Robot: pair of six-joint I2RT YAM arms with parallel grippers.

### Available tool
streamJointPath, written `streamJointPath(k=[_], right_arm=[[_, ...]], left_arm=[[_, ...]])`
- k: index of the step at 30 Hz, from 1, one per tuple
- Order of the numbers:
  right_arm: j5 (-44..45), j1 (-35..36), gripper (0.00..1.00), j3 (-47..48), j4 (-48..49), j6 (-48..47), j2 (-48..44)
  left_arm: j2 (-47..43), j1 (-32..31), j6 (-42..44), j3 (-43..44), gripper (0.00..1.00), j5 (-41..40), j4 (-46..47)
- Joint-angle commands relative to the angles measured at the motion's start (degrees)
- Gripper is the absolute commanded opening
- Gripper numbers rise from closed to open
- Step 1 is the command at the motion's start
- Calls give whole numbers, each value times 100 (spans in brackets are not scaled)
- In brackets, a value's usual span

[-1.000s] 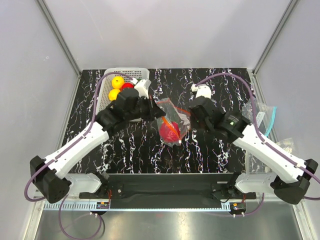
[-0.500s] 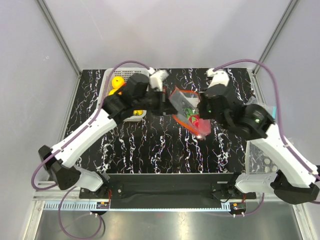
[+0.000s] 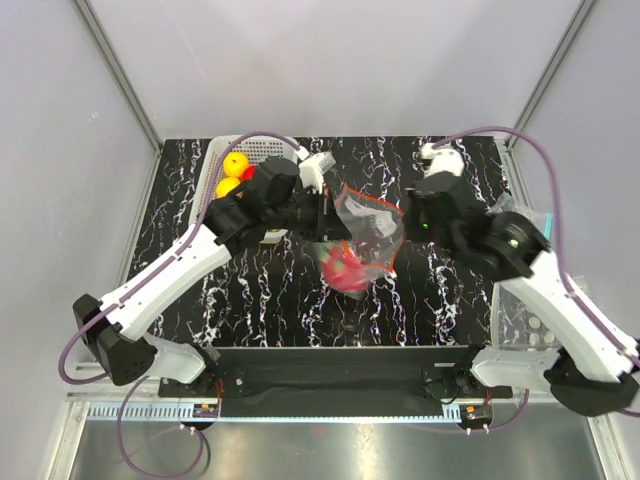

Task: Place the food in the zip-top bag and seal the zipper
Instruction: Adjust the zipper food storage bag at the center of the board.

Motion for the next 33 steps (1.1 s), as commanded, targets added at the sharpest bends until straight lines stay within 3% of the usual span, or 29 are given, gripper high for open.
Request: streamJointPath(k=[1, 9, 19, 22, 23, 24, 26, 29, 33], right_arm=[[286, -55, 0, 214, -55, 30, -249], [66, -47, 0, -163, 191, -31, 138], [-48, -55, 1, -973, 543, -13, 7], [-373, -47, 12, -938, 578, -119, 94], [-443, -47, 34, -920, 595, -137, 112], [-470, -47, 47, -929, 674, -163, 103], [-627, -55, 64, -981, 841, -338, 86], [-1031, -55, 67, -1043, 1263, -777, 138], [-1217, -90, 63, -1017, 1693, -1226, 489]], left_arm=[[-63, 29, 20, 153, 0, 23, 300], [77, 301, 283, -120, 0, 232, 255], [658, 38, 354, -330, 0, 110, 475], [658, 29, 415, -348, 0, 31, 405], [684, 29, 442, -322, 0, 48, 378], [693, 29, 459, -322, 0, 83, 369], [649, 29, 477, -339, 0, 75, 343], [456, 29, 521, -480, 0, -74, 308], [96, 73, 451, -875, 0, -233, 483]])
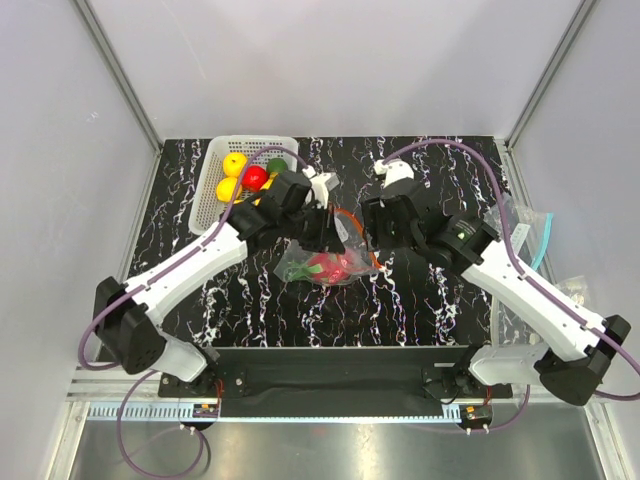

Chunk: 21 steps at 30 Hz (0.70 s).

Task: Place the food in the zip-top bag and seal the zipper
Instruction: Adjust the zipper food storage bag at the center of the board.

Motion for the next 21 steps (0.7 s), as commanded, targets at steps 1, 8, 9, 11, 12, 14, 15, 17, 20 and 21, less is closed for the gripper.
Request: streamJointPath(k=[1, 8, 9, 11, 12, 14, 15, 17, 20, 21], right_arm=[[-402, -95, 63, 35, 656, -601, 365], [-1262, -464, 61, 87, 1209, -725, 963], [-1334, -482, 61, 96, 1262, -751, 1025], [-1518, -543, 60, 131, 1376, -778, 1209], [-1536, -561, 59, 166, 1386, -787, 1271], [-1641, -587, 56, 254, 1368, -804, 1473], [-1703, -587, 55, 272, 1360, -804, 1526], [-1756, -587, 45, 290, 1342, -787, 1597], [-1565, -596, 12, 289, 1176, -682, 1535], [-1458, -587, 5, 316, 1070, -612, 1483]], left_arm=[[-564, 38, 46, -313, 0, -161, 302], [-908, 152, 81, -736, 0, -152, 469], [-926, 161, 90, -771, 0, -126, 513], [-908, 213, 143, -833, 0, -73, 522], [-899, 214, 152, -868, 0, -56, 522], [-908, 275, 195, -895, 0, -29, 540], [-908, 301, 213, -903, 0, -12, 531], [-908, 406, 257, -903, 0, 41, 522], [-908, 608, 310, -886, 0, 173, 531], [-891, 670, 327, -842, 0, 243, 496]])
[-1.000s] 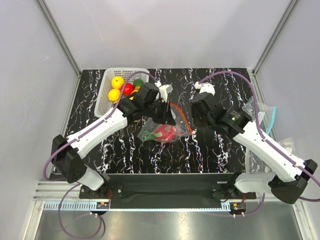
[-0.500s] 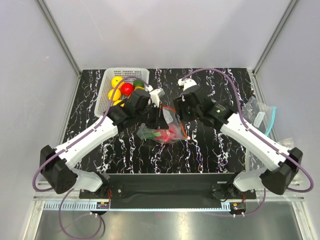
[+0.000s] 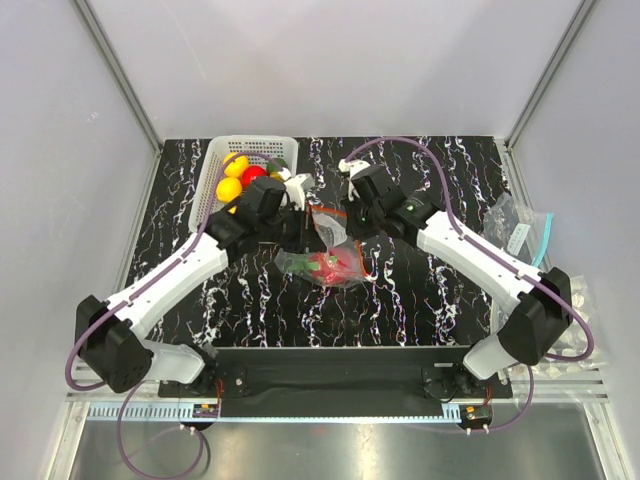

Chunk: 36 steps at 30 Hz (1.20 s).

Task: Place the food in the zip-top bag and seal the zipper
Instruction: Adjust the zipper food storage bag at the center of the board.

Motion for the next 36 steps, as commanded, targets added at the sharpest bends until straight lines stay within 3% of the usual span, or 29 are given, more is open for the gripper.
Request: streamJointPath(k=[1, 4, 11, 18, 22, 23, 25, 26, 29, 36], right_arm=[[303, -39, 0, 338, -167, 84, -196], [848, -39, 0, 601, -729, 303, -363], [2677, -47, 0, 2174, -3673, 1015, 251], [2749, -39, 0, 2034, -3605, 1341, -81], [2880, -56, 4, 2113, -3701, 1561, 23], [2881, -47, 2, 2148, -3745, 1561, 119], [2881, -47, 1, 2184, -3720, 1552, 322], [2872, -56, 1, 2166, -3658, 1517, 348], [2881, -56, 0, 1991, -3212, 1359, 235], [2924, -109, 1, 1999, -2919, 1192, 76]], left_arm=[[-102, 223, 198, 100, 0, 252, 183], [39, 311, 242, 407, 0, 393, 60], [706, 433, 322, 1339, 0, 1279, -256], [1040, 873, 594, 1725, 1, 912, -792], [1392, 961, 892, 2262, 8, -53, -1495], [1462, 1013, 902, 2323, 13, -116, -1600], [1525, 1084, 937, 2263, 33, 76, -1540], [1490, 1093, 954, 2236, 67, 59, -1487], [1069, 1172, 1069, 2174, 92, -168, -1320], [637, 2191, 1113, 2614, 97, -827, -1583]])
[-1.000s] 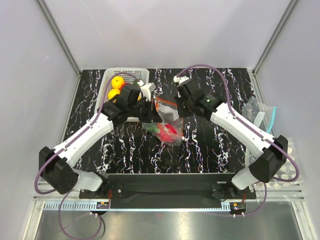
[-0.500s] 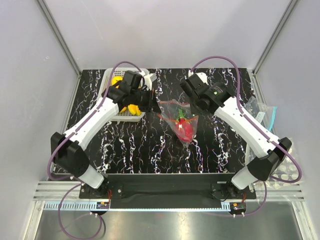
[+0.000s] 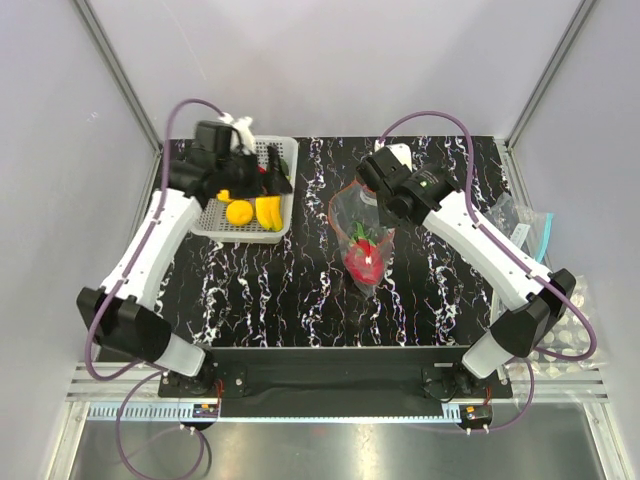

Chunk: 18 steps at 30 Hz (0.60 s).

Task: Place the food in the zip-top bag and seal the zipper
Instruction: Adjust the zipper food storage bag at the center of the board.

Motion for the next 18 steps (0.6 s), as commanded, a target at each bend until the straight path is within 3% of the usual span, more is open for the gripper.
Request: streamJointPath(k=[1, 4, 8, 18], right_arm=[[356, -65, 1, 50, 322, -133, -243], [339, -74, 1, 14, 410, -221, -217], [225, -74, 1, -73, 515, -317, -234], [-197, -83, 0, -390, 832, -502, -260]], left_arm=[[-327, 495, 107, 358, 98, -671, 67], [-3, 1004, 81, 262, 99, -803, 216], [761, 1190, 247, 515, 99, -1110, 356], [3432, 1252, 1127, 2607, 99, -1480, -47]])
